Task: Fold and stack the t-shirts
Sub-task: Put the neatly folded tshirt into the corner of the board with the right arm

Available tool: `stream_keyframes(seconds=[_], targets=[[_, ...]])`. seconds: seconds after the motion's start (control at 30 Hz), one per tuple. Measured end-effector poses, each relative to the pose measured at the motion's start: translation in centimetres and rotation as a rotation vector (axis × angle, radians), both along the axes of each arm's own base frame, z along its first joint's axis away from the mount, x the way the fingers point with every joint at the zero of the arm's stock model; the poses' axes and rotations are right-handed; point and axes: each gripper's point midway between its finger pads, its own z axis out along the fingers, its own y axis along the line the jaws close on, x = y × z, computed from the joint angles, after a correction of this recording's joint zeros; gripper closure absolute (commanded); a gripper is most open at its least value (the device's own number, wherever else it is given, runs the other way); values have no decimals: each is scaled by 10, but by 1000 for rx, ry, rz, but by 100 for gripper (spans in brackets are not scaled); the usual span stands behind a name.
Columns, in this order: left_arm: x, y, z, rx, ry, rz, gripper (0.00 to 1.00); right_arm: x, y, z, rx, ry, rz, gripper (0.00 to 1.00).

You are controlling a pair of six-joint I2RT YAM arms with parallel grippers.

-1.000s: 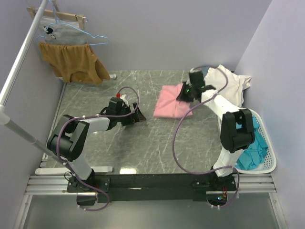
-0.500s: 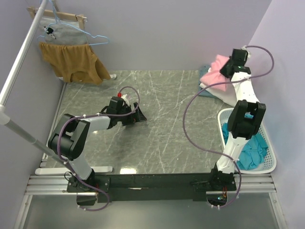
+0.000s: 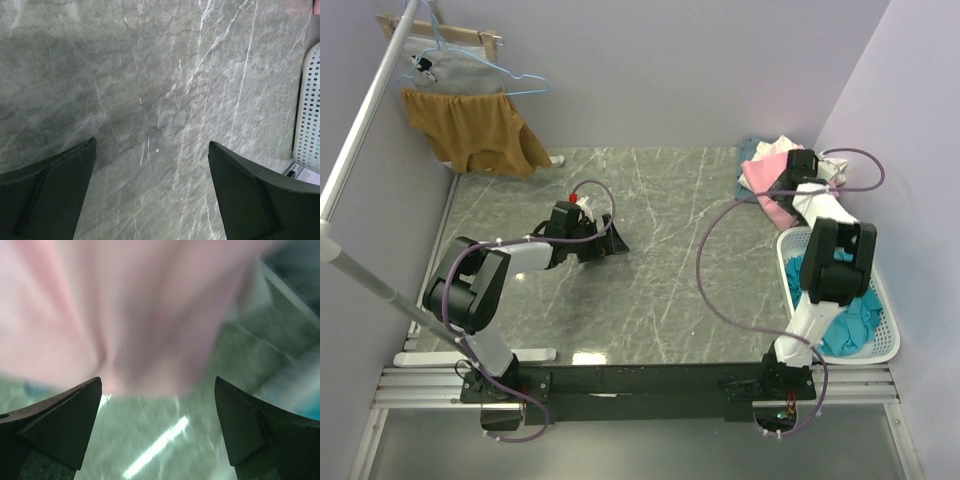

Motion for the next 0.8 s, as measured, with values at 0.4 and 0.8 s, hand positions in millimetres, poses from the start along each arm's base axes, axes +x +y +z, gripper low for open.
stream_keyframes(seconds=[0.4, 0.8], targets=[[1, 12, 50, 11, -129, 37, 0, -57, 71, 150, -117, -437, 123, 0], [-22, 47, 113, 30, -329, 158, 1, -142, 134, 97, 7, -446, 400, 0]])
